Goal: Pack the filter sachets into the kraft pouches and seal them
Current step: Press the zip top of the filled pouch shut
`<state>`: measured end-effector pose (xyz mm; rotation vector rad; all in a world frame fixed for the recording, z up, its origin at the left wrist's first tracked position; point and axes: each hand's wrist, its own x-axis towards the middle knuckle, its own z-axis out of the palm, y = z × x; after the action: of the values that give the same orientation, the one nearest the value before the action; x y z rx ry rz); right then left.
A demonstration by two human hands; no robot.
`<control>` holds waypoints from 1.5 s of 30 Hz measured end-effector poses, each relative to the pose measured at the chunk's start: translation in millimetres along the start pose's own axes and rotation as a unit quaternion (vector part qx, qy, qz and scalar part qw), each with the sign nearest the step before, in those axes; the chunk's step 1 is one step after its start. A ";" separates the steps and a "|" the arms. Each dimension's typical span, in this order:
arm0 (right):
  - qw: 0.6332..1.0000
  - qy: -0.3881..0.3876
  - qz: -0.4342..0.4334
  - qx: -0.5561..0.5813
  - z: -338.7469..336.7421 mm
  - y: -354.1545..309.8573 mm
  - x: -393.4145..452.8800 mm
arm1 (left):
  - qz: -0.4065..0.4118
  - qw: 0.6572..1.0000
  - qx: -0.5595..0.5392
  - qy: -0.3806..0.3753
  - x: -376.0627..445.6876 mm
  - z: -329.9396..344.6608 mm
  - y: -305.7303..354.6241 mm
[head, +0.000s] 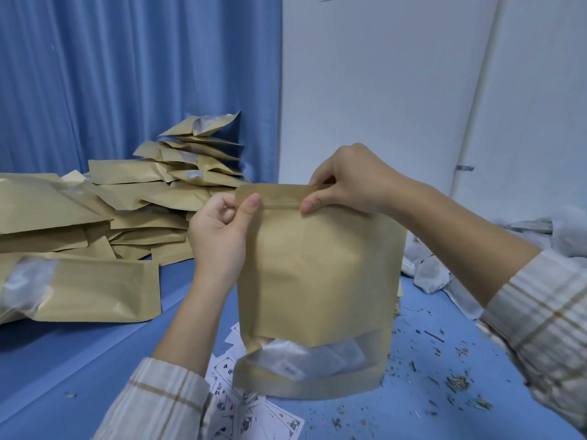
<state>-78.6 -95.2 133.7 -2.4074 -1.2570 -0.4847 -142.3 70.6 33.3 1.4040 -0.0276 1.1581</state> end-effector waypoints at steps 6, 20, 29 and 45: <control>0.999 -0.033 0.005 -0.020 -6.4 13.6 -6.8 | 0.001 1.000 0.000 0.014 1.9 -3.4 -3.3; 0.999 -0.006 0.025 -0.036 -16.2 45.1 -30.3 | -0.014 0.999 -0.018 0.042 11.1 -14.6 -14.0; 0.994 0.060 0.077 0.042 -13.8 69.3 -46.4 | -0.038 0.997 -0.041 0.052 15.6 -16.9 -26.0; 0.871 -0.025 0.210 0.443 84.6 84.9 -99.8 | -0.283 0.944 -0.136 -0.100 -17.5 -28.8 -52.5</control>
<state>-51.3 -169.3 -0.9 -1.7838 -0.6832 0.2558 -135.0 94.9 -23.6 1.1671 0.0675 0.5096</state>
